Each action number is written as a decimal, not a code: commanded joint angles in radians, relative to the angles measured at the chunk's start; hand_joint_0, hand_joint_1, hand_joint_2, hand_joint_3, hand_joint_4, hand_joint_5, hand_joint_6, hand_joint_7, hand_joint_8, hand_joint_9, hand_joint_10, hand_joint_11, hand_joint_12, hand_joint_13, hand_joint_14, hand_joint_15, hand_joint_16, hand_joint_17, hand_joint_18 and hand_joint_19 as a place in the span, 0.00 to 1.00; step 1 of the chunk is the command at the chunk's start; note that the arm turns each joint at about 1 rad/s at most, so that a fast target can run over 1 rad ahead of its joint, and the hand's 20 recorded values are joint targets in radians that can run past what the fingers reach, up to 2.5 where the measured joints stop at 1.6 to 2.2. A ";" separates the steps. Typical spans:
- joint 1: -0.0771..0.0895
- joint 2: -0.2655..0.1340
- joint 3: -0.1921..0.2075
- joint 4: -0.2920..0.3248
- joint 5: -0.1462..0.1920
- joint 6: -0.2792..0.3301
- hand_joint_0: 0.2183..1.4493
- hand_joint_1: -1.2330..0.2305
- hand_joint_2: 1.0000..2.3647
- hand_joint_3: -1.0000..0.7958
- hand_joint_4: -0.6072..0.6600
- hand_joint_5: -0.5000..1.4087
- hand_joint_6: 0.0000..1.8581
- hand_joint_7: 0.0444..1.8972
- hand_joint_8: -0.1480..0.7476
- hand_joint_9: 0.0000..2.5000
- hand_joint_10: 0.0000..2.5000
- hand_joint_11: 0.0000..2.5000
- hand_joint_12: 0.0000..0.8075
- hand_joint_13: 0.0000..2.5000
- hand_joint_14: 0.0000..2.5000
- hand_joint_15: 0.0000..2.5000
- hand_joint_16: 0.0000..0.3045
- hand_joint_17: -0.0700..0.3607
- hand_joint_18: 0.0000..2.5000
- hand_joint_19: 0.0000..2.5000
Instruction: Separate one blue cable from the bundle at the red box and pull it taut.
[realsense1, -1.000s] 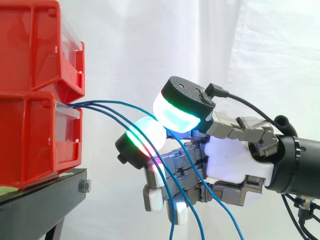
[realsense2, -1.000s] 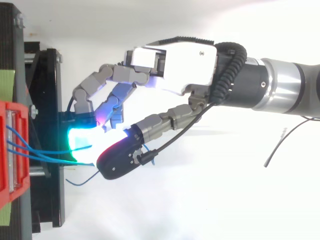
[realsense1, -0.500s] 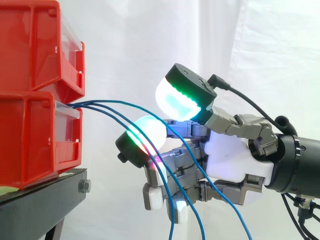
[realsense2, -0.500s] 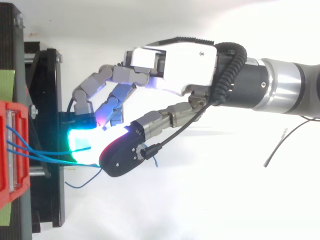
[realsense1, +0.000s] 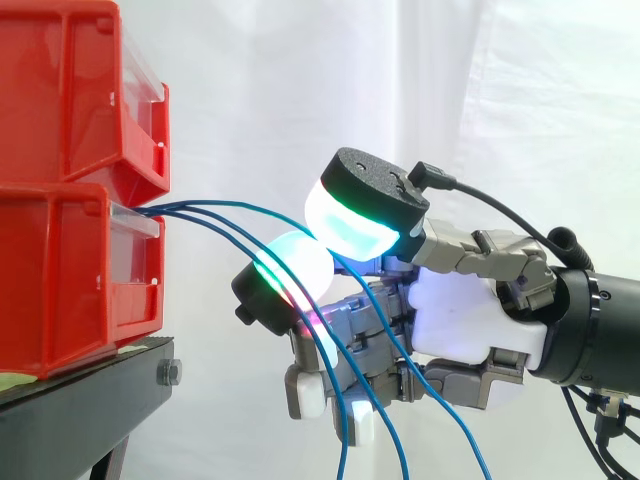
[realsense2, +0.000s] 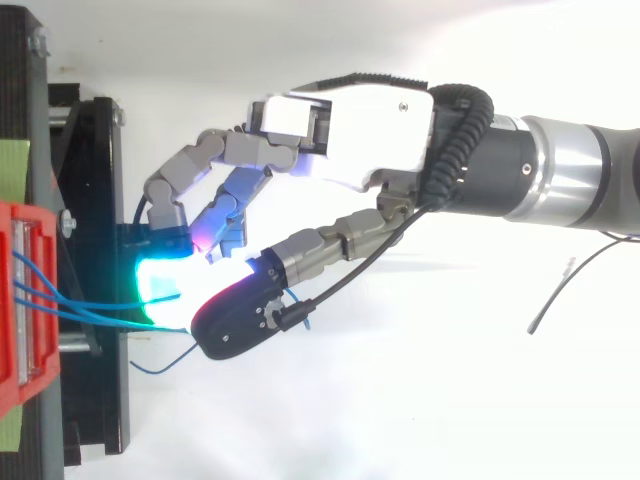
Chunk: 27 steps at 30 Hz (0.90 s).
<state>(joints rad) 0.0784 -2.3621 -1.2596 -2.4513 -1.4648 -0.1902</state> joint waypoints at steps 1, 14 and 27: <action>0.001 0.000 0.000 0.000 -0.003 0.000 0.32 0.34 0.01 0.47 0.50 0.18 0.50 0.55 0.55 0.41 0.01 0.36 0.45 0.38 0.01 0.26 0.15 0.40 0.38 0.33; 0.000 0.001 0.002 -0.023 -0.003 0.008 0.39 0.32 0.01 0.35 0.44 0.17 0.50 0.54 0.51 0.42 0.01 0.42 0.43 0.38 0.01 0.26 0.14 0.38 0.37 0.33; -0.008 0.040 0.012 -0.141 -0.003 0.011 0.39 0.31 0.00 0.31 0.41 0.17 0.50 0.51 0.49 0.46 0.00 0.51 0.39 0.38 0.01 0.26 0.12 0.35 0.37 0.29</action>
<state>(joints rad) 0.0727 -2.3363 -1.2477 -2.5563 -1.4676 -0.1769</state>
